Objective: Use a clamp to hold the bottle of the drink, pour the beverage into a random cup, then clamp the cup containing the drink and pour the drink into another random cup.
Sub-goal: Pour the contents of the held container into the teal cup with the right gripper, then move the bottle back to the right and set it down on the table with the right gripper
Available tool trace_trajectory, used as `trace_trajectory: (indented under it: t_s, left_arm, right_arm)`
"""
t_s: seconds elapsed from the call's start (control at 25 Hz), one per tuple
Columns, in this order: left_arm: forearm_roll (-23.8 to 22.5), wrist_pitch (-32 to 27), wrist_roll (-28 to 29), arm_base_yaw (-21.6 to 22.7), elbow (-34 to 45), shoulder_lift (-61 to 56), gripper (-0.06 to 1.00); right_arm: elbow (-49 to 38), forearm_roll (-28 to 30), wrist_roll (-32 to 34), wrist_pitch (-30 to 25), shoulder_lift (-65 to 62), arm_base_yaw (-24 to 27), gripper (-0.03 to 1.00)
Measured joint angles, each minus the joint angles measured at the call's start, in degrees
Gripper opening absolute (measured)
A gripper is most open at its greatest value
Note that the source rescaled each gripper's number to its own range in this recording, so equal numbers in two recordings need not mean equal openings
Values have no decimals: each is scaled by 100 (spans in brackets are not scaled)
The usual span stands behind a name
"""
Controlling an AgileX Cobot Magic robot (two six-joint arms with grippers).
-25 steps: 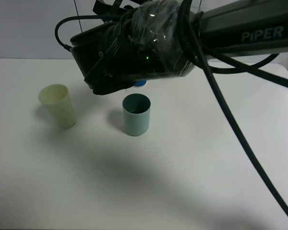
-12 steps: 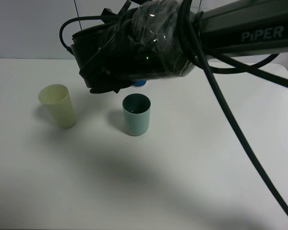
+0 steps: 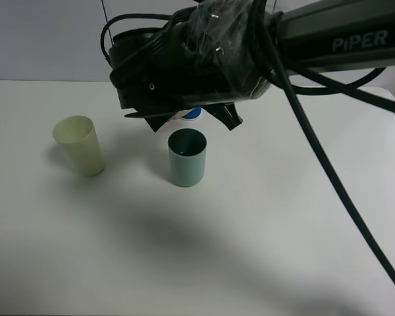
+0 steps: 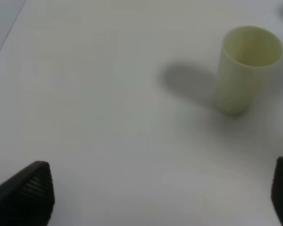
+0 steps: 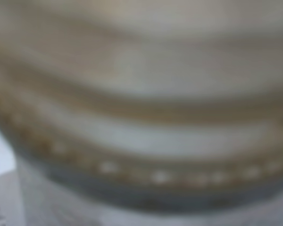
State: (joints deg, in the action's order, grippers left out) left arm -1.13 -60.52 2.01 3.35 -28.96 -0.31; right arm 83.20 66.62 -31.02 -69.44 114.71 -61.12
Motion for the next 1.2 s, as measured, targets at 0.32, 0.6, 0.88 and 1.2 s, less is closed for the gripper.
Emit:
trace_trajectory:
  t_s: [0.32, 0.6, 0.88, 1.2]
  left_arm:
    - [0, 0, 0, 0, 0, 0, 76]
    - [0, 0, 0, 0, 0, 0, 76]
    - [0, 0, 0, 0, 0, 0, 76]
    - [0, 0, 0, 0, 0, 0, 76]
  right_arm:
    - [0, -593, 1144, -6, 0, 344, 0]
    - [0, -901, 2166, 1, -19, 514, 0]
    - [0, -1260, 3584, 514, -240, 812, 0]
    - [0, -1599, 4663, 1155, -332, 1268, 0]
